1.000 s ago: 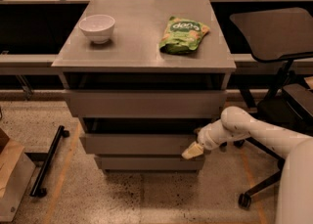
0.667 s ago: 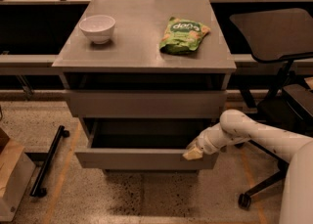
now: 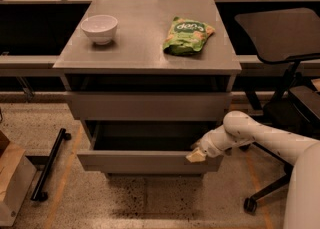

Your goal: Open middle drawer

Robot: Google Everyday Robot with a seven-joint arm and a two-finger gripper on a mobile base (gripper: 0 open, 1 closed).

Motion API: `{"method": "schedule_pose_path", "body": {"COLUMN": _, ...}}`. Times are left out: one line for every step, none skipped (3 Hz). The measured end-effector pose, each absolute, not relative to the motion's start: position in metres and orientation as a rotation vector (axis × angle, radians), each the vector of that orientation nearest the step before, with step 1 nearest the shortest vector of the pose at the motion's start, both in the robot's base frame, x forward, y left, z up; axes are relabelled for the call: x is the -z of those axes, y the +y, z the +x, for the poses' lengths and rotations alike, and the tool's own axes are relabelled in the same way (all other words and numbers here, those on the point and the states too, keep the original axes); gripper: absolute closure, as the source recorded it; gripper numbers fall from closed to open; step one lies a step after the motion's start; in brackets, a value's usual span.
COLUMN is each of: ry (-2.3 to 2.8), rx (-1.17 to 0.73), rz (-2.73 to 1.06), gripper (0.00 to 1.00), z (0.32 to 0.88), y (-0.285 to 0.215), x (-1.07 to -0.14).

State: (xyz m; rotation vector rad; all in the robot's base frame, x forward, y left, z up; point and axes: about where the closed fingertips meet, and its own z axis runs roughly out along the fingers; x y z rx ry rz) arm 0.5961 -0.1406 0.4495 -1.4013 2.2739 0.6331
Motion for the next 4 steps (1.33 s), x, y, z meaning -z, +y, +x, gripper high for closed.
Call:
{"method": "schedule_pose_path", "body": {"ry": 2.333, "rx": -0.595, "rz": -1.431, "gripper": 0.16, "z": 0.584, "y": -0.135, "x": -0.449}}
{"method": "schedule_pose_path", "body": {"ry": 2.451, "rx": -0.613, "rz": -1.393, "gripper": 0.00, "z": 0.551, "y": -0.133, "x": -0.439}}
{"method": "schedule_pose_path", "body": {"ry": 2.502, "rx": -0.635, "rz": -1.367, "gripper": 0.00, "z": 0.537, "y": -0.134, "x": -0.435}}
{"method": "schedule_pose_path", "body": {"ry": 2.565, "rx": -0.719, "rz": -1.362, "gripper": 0.00, "z": 0.517, "y": -0.135, "x": -0.430}}
